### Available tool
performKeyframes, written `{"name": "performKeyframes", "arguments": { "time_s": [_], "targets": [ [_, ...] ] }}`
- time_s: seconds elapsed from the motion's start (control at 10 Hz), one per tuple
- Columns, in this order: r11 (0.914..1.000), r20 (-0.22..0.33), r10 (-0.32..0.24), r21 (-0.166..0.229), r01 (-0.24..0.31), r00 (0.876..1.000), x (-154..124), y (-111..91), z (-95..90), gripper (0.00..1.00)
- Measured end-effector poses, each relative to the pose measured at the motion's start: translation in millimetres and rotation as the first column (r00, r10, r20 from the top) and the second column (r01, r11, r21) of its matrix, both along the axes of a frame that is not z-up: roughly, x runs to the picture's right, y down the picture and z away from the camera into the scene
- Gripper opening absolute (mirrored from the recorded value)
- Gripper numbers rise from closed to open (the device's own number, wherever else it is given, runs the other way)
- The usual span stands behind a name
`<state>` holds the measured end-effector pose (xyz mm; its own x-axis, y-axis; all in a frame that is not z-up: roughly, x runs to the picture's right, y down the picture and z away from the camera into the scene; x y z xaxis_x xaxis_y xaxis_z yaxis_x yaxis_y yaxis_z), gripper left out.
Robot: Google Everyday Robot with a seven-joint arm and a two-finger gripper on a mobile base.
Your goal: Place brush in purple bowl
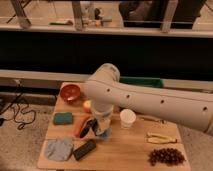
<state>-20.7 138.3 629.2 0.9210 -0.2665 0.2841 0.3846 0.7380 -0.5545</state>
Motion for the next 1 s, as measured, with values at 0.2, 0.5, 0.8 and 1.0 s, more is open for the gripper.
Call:
{"name": "performKeyframes", "arguments": {
  "time_s": [0.2, 0.5, 0.8, 1.0],
  "targets": [
    [0.9993, 0.014, 0.005, 0.038, -0.005, 1.0, -8.2, -8.9, -5.4, 0.0],
    [0.9933, 0.066, -0.015, 0.115, 0.007, 0.998, -53.8, -42.0, -27.2, 0.0],
    [0.9841, 0.12, -0.036, 0.177, 0.014, 0.992, -95.6, -81.5, -36.0, 0.0],
    [0.9811, 0.126, -0.03, 0.194, 0.005, 0.992, -97.4, -107.3, -26.0, 0.0]
  ]
}}
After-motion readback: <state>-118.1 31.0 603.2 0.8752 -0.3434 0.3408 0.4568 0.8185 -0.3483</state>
